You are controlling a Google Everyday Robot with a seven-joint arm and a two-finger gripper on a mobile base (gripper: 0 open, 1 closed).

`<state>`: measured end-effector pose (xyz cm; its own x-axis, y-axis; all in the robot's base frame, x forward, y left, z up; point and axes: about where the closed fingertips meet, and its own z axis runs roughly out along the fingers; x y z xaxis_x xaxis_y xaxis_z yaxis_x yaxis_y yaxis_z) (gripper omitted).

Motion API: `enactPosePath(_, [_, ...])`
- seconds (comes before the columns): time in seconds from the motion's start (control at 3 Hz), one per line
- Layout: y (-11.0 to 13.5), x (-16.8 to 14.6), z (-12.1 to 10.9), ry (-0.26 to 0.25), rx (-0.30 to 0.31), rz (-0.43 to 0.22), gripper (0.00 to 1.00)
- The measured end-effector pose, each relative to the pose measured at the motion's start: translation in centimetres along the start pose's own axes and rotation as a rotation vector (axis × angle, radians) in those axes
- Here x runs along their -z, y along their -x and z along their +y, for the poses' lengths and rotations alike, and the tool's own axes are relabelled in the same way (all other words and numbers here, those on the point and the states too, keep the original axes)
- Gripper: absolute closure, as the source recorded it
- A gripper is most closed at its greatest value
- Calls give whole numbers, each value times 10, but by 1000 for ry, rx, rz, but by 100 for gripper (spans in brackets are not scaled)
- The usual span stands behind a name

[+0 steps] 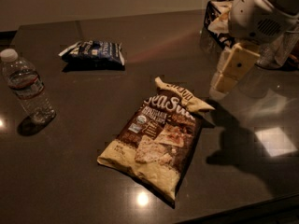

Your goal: Pick water bottle

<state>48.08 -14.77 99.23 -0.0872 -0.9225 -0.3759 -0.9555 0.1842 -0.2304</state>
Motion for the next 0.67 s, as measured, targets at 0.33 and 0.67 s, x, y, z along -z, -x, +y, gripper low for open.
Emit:
enactPosePath(0.33, [70,-22,-11,37,64,-144,0])
enactPosePath(0.67, [146,-51,-6,45,127,-227,0])
